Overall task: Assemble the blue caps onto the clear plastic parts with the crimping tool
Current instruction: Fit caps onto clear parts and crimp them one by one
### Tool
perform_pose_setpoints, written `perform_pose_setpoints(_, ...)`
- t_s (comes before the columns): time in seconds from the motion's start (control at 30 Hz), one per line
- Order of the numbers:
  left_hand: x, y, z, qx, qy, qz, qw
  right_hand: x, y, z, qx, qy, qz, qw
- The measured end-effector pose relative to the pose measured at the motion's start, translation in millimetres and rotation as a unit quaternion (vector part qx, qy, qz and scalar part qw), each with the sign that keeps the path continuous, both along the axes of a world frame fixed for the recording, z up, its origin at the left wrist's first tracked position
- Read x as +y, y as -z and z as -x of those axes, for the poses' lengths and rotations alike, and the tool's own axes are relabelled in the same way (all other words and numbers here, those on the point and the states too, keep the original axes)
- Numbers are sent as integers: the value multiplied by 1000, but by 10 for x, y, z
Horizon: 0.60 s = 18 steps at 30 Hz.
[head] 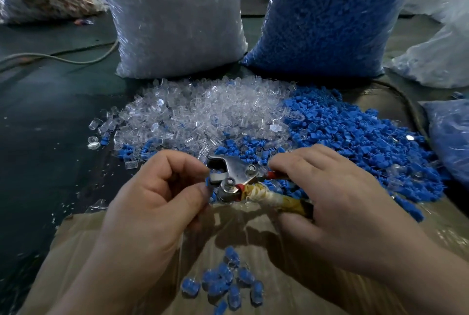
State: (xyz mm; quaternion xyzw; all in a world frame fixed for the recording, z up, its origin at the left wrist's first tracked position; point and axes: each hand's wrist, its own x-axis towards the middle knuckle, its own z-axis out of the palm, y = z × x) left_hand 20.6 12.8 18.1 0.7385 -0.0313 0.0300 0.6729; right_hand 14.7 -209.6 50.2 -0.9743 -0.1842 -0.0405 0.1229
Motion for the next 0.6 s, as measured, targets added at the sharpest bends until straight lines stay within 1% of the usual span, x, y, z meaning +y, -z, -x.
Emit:
perform_pose_setpoints(0.13,-6,-15,14,-6,-1,-26,1000,0,28,-9,-6,2,22,1000)
perform_pose_setpoints(0.47,21,26,7,-18,1,-25,1000,27,43,-25,-38,-2,27,999)
perform_pose_setpoints(0.53,41,40,0,-21,-1,-6,1000,35,27,-25,-38,-4,17,999)
perform_pose_setpoints(0.6,56,45,0,-32,1,-8,999,45,13,-23,-32,-7,7,999)
